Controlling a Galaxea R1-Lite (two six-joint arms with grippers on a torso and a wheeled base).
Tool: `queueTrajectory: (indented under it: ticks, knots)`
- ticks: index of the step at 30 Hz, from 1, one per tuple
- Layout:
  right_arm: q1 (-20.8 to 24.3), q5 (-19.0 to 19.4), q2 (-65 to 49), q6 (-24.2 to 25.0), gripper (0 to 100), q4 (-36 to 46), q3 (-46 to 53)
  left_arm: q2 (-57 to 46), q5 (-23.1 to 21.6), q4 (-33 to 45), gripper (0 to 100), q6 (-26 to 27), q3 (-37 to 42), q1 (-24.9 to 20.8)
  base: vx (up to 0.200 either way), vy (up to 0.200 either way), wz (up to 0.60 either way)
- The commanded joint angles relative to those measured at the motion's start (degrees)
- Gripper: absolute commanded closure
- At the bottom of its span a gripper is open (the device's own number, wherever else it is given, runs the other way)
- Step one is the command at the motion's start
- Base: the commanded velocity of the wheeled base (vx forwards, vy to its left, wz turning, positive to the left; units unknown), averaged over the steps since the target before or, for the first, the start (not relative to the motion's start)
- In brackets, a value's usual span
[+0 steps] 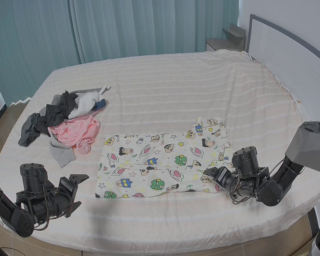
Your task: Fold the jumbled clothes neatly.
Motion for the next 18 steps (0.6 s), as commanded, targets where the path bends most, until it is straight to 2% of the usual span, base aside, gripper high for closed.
queueTrajectory:
  ticks: [1,18]
  knots:
    - [-0.1,-0.1,1.2,0.2,100,0.1,-1.0,0.3,0.1,0.0,0,0.0,-0.1,0.0,0.000,0.000,0.00]
    - [1.4,-0.5,0.6,0.2,100,0.2,-0.3,1.5,0.4,-0.2,0,0.1,-0.3,0.2,0.000,0.000,0.00]
